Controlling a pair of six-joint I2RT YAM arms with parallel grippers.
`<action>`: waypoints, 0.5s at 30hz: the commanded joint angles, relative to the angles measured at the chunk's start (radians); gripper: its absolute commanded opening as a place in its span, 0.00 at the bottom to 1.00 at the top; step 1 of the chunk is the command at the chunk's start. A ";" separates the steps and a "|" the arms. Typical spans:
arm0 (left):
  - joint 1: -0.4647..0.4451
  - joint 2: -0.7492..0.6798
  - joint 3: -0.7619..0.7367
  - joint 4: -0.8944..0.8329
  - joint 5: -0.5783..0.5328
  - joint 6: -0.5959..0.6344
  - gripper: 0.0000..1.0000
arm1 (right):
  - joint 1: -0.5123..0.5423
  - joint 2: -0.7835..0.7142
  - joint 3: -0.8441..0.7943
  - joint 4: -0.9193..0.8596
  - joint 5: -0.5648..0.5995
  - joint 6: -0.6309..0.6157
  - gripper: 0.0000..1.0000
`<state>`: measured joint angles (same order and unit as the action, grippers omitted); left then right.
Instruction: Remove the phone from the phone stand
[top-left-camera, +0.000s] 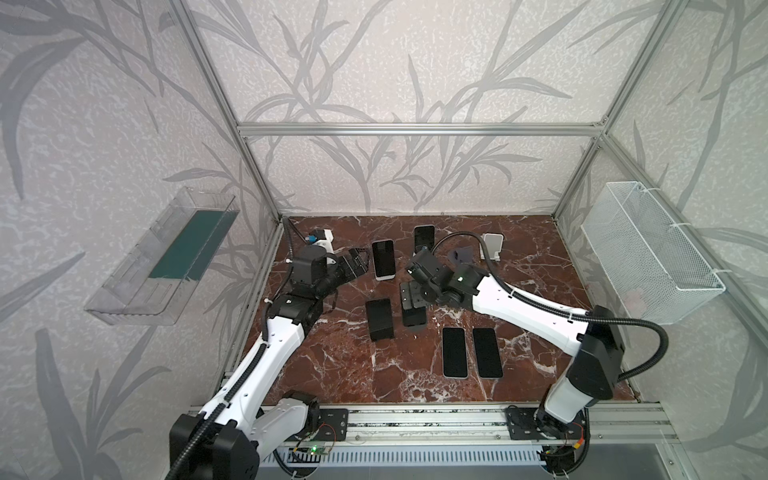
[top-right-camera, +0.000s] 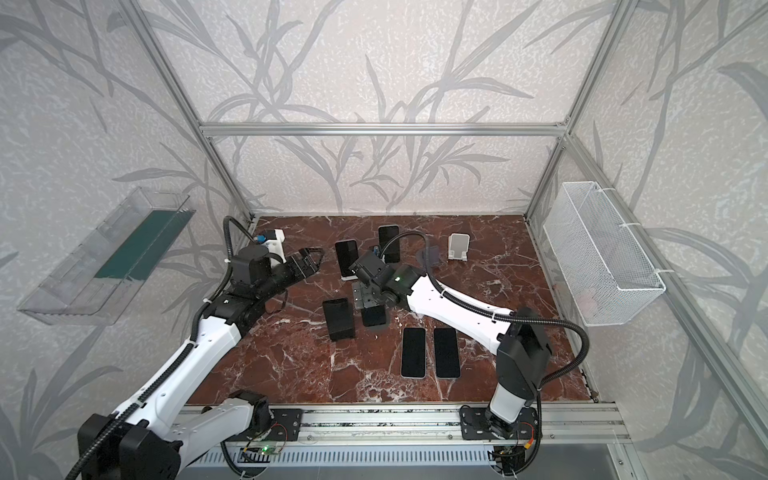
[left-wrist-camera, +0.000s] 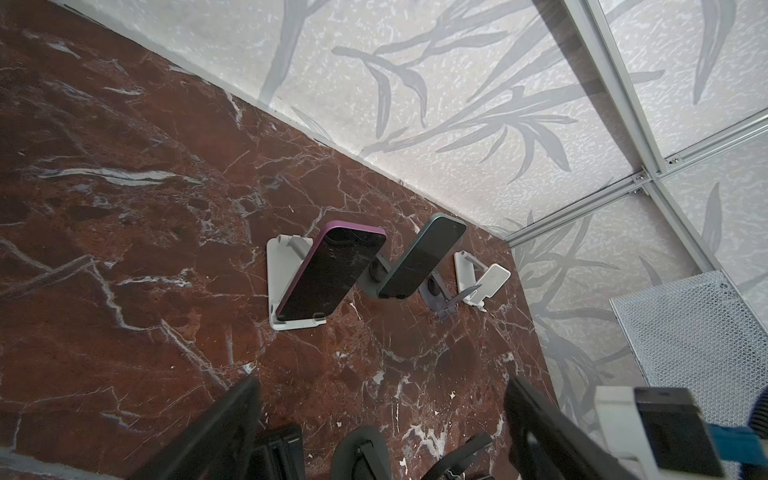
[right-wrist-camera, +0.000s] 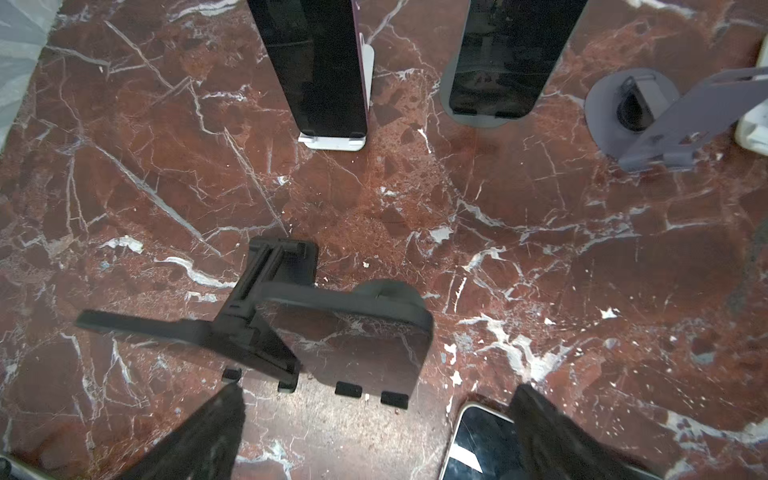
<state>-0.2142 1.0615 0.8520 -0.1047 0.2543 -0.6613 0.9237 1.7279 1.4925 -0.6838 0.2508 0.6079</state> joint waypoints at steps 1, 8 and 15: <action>0.003 -0.001 0.009 -0.005 -0.012 0.017 0.92 | -0.001 0.054 0.038 0.034 0.007 -0.004 0.99; 0.003 0.000 0.013 -0.012 -0.021 0.025 0.92 | -0.002 0.106 0.045 0.050 0.044 0.005 0.99; 0.003 0.006 0.012 -0.011 -0.023 0.026 0.92 | -0.001 0.132 0.032 0.086 0.037 -0.008 0.89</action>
<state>-0.2142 1.0630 0.8520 -0.1051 0.2466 -0.6472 0.9234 1.8351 1.5097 -0.6151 0.2695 0.6071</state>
